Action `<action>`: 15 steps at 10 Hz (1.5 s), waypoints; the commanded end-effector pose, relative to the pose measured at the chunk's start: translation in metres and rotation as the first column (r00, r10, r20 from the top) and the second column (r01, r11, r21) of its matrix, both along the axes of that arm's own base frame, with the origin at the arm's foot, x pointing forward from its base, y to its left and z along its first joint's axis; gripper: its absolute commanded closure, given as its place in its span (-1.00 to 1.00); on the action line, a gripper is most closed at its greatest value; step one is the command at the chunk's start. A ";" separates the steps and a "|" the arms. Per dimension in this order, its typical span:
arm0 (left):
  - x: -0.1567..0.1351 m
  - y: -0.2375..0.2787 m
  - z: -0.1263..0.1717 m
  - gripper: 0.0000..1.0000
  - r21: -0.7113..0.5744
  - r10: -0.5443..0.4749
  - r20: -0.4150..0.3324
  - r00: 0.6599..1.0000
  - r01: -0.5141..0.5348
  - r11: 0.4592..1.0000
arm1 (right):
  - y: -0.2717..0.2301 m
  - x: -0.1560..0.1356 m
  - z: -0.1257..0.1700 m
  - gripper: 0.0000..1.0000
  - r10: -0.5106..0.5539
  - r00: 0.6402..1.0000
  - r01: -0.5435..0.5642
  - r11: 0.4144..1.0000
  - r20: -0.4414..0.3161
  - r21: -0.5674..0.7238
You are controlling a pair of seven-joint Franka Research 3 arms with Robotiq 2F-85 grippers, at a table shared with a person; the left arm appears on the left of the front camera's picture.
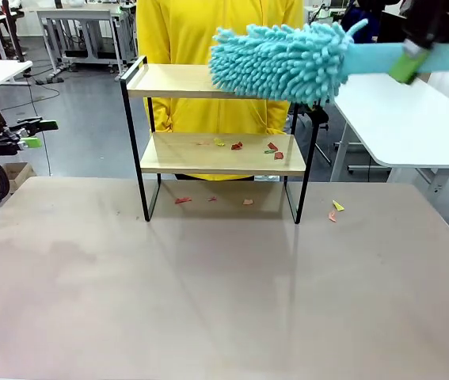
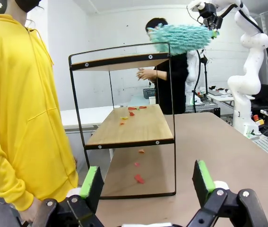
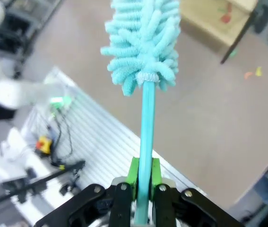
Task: Clean the shelf.
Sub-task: Clean the specific section of the Shelf indicated by the human with the Duster.
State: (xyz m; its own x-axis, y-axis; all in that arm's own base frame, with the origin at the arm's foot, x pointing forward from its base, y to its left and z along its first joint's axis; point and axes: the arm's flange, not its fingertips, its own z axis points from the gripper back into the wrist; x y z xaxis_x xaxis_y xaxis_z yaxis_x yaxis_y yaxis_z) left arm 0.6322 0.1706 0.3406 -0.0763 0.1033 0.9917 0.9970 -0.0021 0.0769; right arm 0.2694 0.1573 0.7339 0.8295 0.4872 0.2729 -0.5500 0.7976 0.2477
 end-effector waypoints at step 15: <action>-0.002 0.000 0.003 -1.00 0.004 0.005 0.000 1.000 -0.005 1.000 | -0.061 -0.002 -0.188 0.74 0.437 0.807 -0.523 0.841 -0.396 -0.137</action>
State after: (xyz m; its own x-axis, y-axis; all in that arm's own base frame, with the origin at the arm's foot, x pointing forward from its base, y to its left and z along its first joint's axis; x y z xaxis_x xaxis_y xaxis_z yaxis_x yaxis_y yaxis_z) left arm 0.6322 0.1706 0.3406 -0.0763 0.1033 0.9917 0.9970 -0.0021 0.0769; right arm 0.2686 0.0955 0.5420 0.4904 0.8580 -0.1528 -0.7934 0.5121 0.3292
